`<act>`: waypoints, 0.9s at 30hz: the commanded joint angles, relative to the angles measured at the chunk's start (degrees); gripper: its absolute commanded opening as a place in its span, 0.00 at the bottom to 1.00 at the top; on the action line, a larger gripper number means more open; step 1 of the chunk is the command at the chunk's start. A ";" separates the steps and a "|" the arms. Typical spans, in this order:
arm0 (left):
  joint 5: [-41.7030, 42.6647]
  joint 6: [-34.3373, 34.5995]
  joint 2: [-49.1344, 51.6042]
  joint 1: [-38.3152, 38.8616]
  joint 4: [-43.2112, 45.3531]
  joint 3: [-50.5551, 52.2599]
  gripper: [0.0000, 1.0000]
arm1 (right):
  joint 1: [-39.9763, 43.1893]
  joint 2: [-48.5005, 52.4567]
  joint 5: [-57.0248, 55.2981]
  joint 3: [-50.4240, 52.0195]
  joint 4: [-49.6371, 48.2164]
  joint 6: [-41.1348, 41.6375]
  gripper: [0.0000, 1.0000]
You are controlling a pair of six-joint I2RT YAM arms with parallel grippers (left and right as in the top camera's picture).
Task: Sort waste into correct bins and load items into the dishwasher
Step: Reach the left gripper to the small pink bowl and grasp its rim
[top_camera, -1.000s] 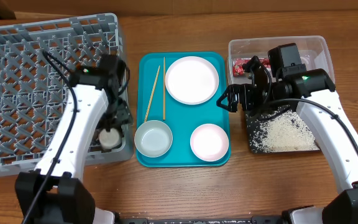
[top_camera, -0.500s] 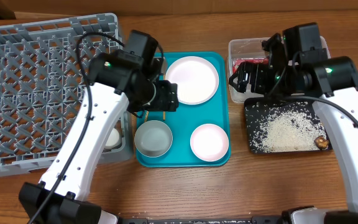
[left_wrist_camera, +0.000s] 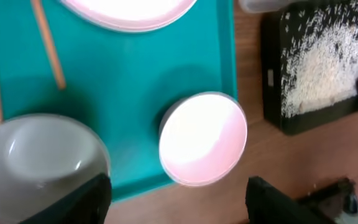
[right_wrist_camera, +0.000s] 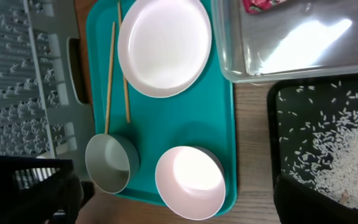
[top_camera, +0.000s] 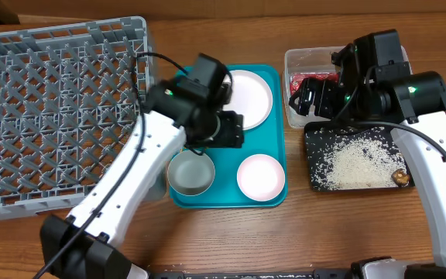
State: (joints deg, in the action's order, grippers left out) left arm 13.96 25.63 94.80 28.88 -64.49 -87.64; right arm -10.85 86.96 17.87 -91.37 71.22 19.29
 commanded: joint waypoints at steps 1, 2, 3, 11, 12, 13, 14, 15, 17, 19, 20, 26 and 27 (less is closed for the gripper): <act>-5.18 3.17 1.33 2.93 5.09 3.45 0.67 | 1.29 -0.48 -2.43 -0.57 0.11 1.99 1.00; -5.55 3.15 2.03 3.54 6.32 3.72 0.65 | 1.60 -0.48 -2.43 -0.57 0.37 1.99 1.00; -5.60 3.10 2.73 3.96 6.97 3.76 0.64 | 1.90 -0.48 -2.45 -0.57 0.66 1.97 1.00; -6.43 2.64 12.55 7.98 9.77 3.74 0.59 | 2.99 -0.48 -4.22 -0.57 4.48 1.77 1.00; -6.43 2.62 13.51 8.37 9.73 3.74 0.59 | 2.99 -0.48 -4.57 -0.57 4.83 1.77 1.00; -6.16 2.16 14.43 8.76 9.75 3.74 0.59 | 2.99 -0.48 -5.05 -0.57 5.16 1.75 1.00; -5.33 1.18 15.19 9.16 9.88 3.74 0.59 | 2.99 -0.48 -5.29 -0.57 5.33 1.75 1.00; -5.01 0.61 16.02 9.62 9.90 3.74 0.58 | 2.99 -0.48 -5.44 -0.57 5.44 1.75 1.00; -5.11 0.59 18.08 10.45 9.68 3.74 0.54 | 2.99 -0.48 -5.42 -0.57 5.53 1.77 1.00; -5.11 1.49 19.32 10.51 9.64 3.74 0.51 | 2.99 -0.48 -5.42 -0.57 5.66 1.75 1.00; -5.05 1.79 19.52 10.51 9.49 3.74 0.47 | 2.99 -0.48 -5.42 -0.57 5.70 1.75 1.00; -4.98 3.15 19.54 9.68 9.51 3.74 0.16 | 2.99 -0.48 -5.42 -0.57 5.90 1.75 1.00; -4.98 3.15 19.54 9.73 9.46 3.74 0.16 | 2.99 -0.48 -5.42 -0.57 5.90 1.75 1.00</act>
State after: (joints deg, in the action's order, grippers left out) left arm 8.71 27.97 113.93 38.87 -54.94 -84.33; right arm -7.99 86.96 13.06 -91.37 77.21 20.95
